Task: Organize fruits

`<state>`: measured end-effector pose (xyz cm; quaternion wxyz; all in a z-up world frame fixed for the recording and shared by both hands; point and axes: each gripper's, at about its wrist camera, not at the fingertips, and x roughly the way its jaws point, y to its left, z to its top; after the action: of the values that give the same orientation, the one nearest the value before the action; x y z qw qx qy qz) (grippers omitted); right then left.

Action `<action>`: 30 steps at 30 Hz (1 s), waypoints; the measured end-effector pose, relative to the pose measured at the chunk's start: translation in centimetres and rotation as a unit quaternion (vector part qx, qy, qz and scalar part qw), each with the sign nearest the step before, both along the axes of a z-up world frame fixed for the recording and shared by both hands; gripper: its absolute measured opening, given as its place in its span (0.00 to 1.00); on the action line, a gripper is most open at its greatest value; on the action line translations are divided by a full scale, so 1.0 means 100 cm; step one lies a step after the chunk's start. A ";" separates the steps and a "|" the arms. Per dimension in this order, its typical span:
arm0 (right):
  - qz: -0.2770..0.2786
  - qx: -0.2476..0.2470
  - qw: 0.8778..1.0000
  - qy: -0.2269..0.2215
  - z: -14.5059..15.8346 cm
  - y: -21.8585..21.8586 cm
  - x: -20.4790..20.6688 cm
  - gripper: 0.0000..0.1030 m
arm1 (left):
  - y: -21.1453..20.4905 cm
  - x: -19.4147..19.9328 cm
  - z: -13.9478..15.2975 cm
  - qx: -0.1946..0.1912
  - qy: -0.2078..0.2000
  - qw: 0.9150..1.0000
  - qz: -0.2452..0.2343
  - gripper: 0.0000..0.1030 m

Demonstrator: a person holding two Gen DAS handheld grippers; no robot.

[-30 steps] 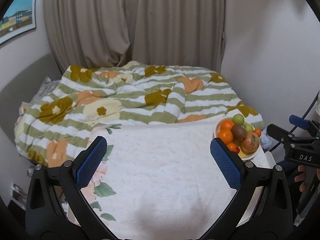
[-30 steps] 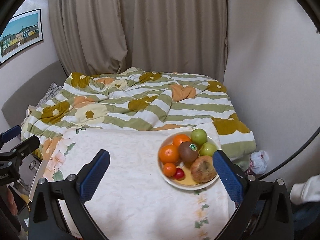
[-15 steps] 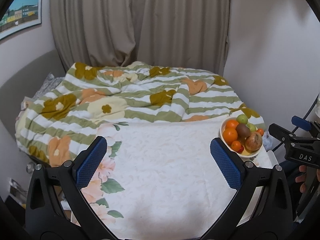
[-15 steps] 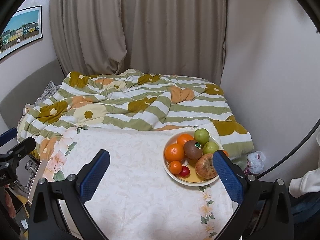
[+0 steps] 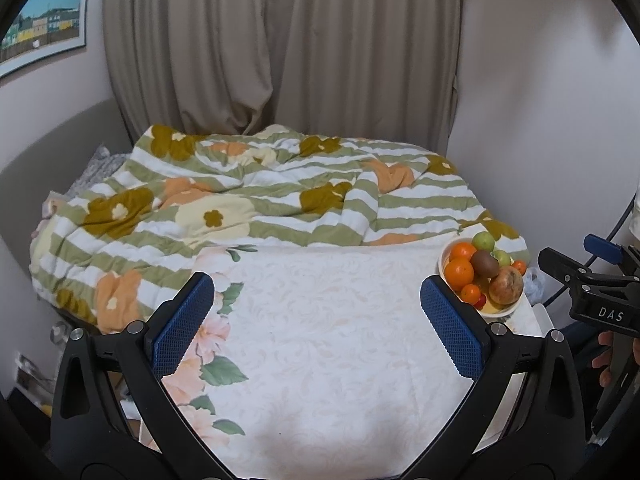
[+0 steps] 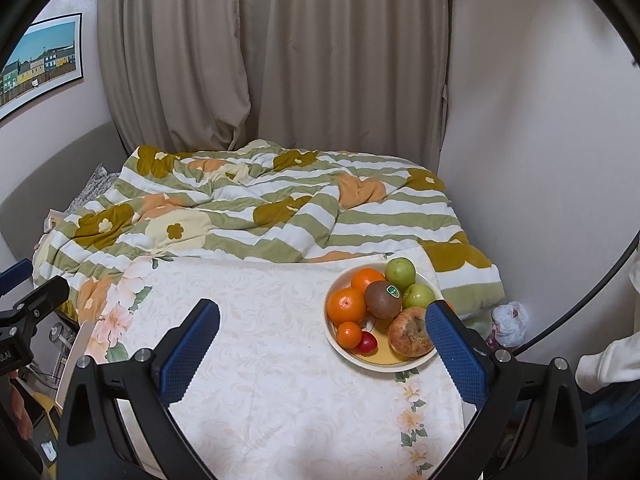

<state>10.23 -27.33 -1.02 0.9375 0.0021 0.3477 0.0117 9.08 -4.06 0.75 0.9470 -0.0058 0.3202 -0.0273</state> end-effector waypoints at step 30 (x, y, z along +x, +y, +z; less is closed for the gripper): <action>0.000 0.000 1.000 -0.002 -0.001 -0.002 0.000 0.99 | 0.004 0.002 0.001 -0.007 -0.002 1.000 0.008 1.00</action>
<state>10.26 -27.58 -1.12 0.9382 0.0024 0.3458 0.0114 9.30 -3.68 0.82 0.9478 -0.0150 0.3177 -0.0224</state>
